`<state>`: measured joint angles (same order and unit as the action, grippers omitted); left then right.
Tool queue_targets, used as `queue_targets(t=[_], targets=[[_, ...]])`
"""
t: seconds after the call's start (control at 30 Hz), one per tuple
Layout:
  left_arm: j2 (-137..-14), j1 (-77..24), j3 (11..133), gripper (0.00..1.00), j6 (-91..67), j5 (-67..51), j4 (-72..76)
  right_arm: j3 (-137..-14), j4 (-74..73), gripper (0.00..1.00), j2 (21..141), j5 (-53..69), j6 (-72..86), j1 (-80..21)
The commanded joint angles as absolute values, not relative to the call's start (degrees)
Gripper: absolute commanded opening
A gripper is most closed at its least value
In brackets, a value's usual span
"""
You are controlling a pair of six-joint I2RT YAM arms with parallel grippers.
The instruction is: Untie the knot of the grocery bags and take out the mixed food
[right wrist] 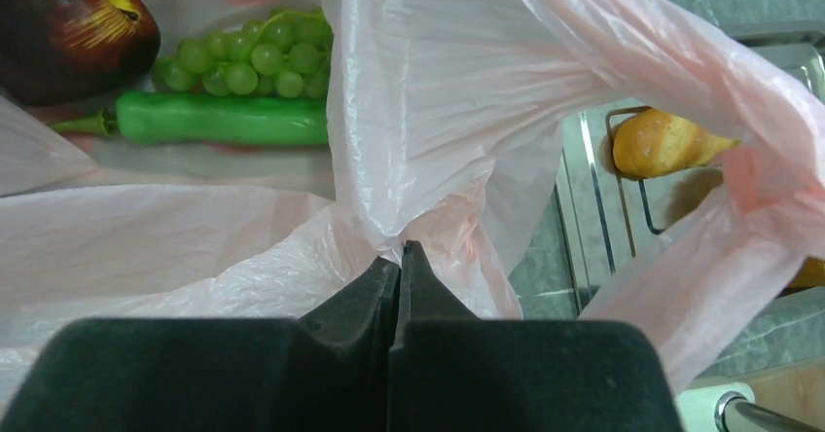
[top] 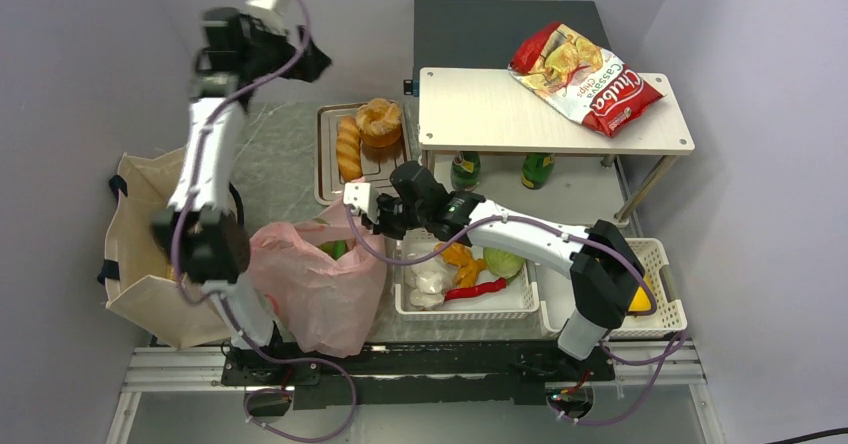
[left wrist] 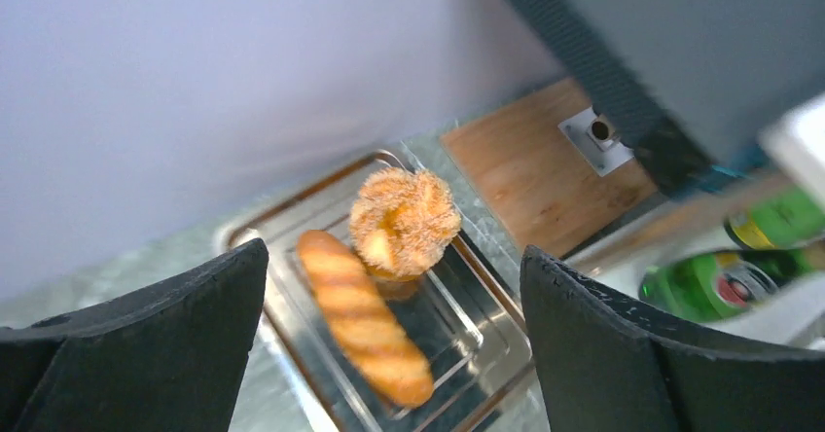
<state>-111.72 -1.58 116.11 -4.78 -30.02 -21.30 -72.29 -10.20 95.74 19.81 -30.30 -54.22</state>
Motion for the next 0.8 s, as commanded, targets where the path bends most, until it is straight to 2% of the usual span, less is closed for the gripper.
queue_targets(t=[0.0, 0.1, 0.2, 0.23, 0.33, 0.43, 0.57, 0.7, 0.77], targets=[[-94.39, 4.40, 111.66, 1.00, 11.43, -44.10, -37.51, -74.92, -8.19, 0.00, 95.57, 21.47, -25.71, -53.10], [-86.75, 8.19, 108.17, 0.99, 29.06, -56.37, -62.28, -75.33, -8.12, 0.00, 95.27, 22.28, -23.65, -52.38], [-78.74, 8.59, 102.28, 1.00, 54.85, -58.17, -87.93, -76.53, -8.42, 0.00, 95.55, 23.21, -21.09, -51.80], [-75.21, 8.51, 97.31, 0.99, 56.99, -56.45, -90.06, -77.01, -8.70, 0.00, 95.80, 23.65, -20.15, -51.68], [-63.14, 8.36, 83.08, 1.00, 60.09, -53.79, -90.31, -78.59, -9.44, 0.00, 96.72, 24.79, -18.47, -51.51], [-55.86, 4.90, 74.46, 0.99, 60.86, -50.67, -90.24, -80.85, -10.13, 0.00, 98.13, 25.77, -17.91, -51.55], [-52.78, -2.18, 65.24, 0.99, 59.94, -44.57, -90.19, -85.02, -11.41, 0.00, 100.84, 26.15, -17.45, -51.46], [-51.00, -4.37, 56.86, 0.99, 60.00, -41.00, -88.68, -90.48, -12.24, 0.00, 104.10, 25.99, -16.41, -51.44], [-49.90, -4.48, 53.17, 0.89, 58.96, -37.94, -85.07, -93.25, -12.49, 0.00, 105.52, 25.89, -15.74, -51.27]])
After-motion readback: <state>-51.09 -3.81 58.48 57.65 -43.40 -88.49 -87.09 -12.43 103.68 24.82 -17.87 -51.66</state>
